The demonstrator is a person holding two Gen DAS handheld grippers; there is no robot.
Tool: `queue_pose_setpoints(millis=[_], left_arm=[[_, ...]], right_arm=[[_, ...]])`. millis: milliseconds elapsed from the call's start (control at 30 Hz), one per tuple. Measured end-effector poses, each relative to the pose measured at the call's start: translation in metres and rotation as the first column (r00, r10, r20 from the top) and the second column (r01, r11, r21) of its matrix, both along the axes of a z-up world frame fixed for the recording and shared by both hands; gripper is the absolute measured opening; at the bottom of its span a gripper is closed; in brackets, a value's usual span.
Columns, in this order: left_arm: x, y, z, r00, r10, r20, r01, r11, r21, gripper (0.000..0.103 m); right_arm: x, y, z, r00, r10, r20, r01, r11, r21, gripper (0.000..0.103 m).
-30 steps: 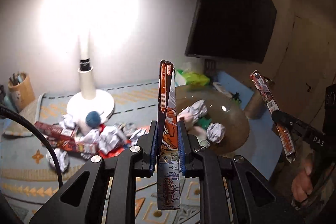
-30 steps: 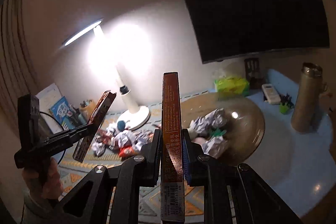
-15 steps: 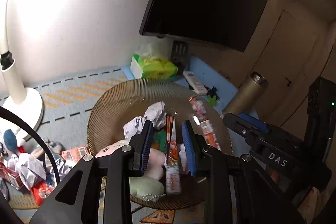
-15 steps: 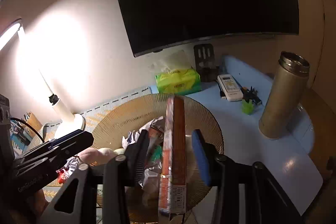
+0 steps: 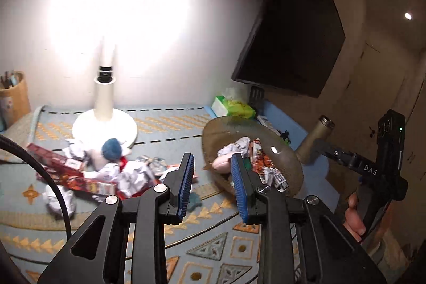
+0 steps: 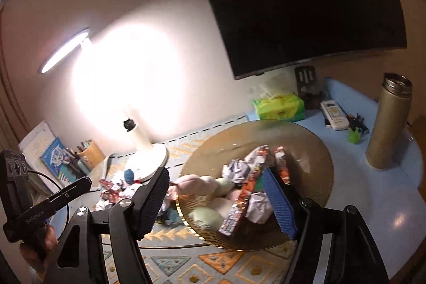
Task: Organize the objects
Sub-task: 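Return both tools to the table toward the paper balls and gummy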
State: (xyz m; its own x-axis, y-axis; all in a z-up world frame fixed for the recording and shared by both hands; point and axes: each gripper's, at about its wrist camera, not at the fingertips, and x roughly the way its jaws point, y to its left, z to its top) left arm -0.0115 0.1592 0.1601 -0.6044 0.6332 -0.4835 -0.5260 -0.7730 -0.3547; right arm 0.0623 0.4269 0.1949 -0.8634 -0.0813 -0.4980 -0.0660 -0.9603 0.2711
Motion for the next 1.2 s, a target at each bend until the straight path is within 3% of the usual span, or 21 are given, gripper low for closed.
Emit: queue_pose_setpoints(millis=[100, 200, 300, 367, 467, 600, 800, 867, 933, 967, 1000, 1200], left_arm=[[0.009, -0.056, -0.005, 0.992, 0.099, 0.074, -0.103, 0.994, 0.042, 0.027], [0.012, -0.101, -0.022, 0.979, 0.179, 0.097, -0.185, 0.98, 0.066, 0.027], [0.007, -0.136, -0.049, 0.942, 0.309, 0.131, -0.311, 0.95, -0.004, 0.027], [0.002, -0.156, -0.073, 0.897, 0.418, 0.145, -0.402, 0.907, -0.124, 0.027], [-0.01, -0.174, -0.114, 0.843, 0.507, 0.181, -0.46, 0.853, -0.244, 0.027], [-0.016, -0.187, -0.146, 0.805, 0.543, 0.24, -0.483, 0.834, -0.268, 0.027], [-0.013, -0.175, -0.154, 0.806, 0.564, 0.178, -0.501, 0.812, -0.3, 0.031], [-0.012, -0.175, -0.153, 0.814, 0.551, 0.184, -0.493, 0.823, -0.28, 0.039], [-0.012, -0.177, -0.152, 0.859, 0.464, 0.216, -0.429, 0.883, -0.191, 0.07], [-0.013, -0.176, -0.152, 0.89, 0.388, 0.239, -0.367, 0.921, -0.13, 0.103], [-0.012, -0.174, -0.152, 0.901, 0.359, 0.243, -0.342, 0.933, -0.112, 0.102], [-0.009, -0.158, -0.152, 0.896, 0.385, 0.22, -0.347, 0.918, -0.193, 0.102]], right_arm=[[-0.001, -0.041, 0.002, 0.998, 0.066, -0.018, -0.064, 0.995, 0.07, 0.079], [-0.005, -0.078, -0.006, 0.988, 0.152, -0.004, -0.151, 0.982, 0.114, 0.08], [-0.013, -0.113, -0.028, 0.975, 0.217, 0.041, -0.221, 0.965, 0.144, 0.086], [-0.02, -0.136, -0.049, 0.964, 0.251, 0.083, -0.262, 0.949, 0.173, 0.087], [-0.033, -0.165, -0.083, 0.948, 0.277, 0.156, -0.307, 0.926, 0.222, 0.088], [-0.048, -0.184, -0.125, 0.931, 0.264, 0.251, -0.333, 0.898, 0.289, 0.087], [-0.069, -0.168, -0.16, 0.912, 0.225, 0.343, -0.312, 0.923, 0.225, 0.087], [-0.073, -0.158, -0.165, 0.904, 0.222, 0.367, -0.299, 0.939, 0.17, 0.087], [-0.075, -0.15, -0.166, 0.899, 0.224, 0.375, -0.29, 0.948, 0.129, 0.087], [-0.076, -0.146, -0.167, 0.897, 0.223, 0.382, -0.284, 0.953, 0.111, 0.087], [-0.077, -0.142, -0.169, 0.893, 0.218, 0.393, -0.273, 0.958, 0.091, 0.087], [-0.074, -0.136, -0.167, 0.898, 0.222, 0.381, -0.26, 0.964, 0.049, 0.088]])
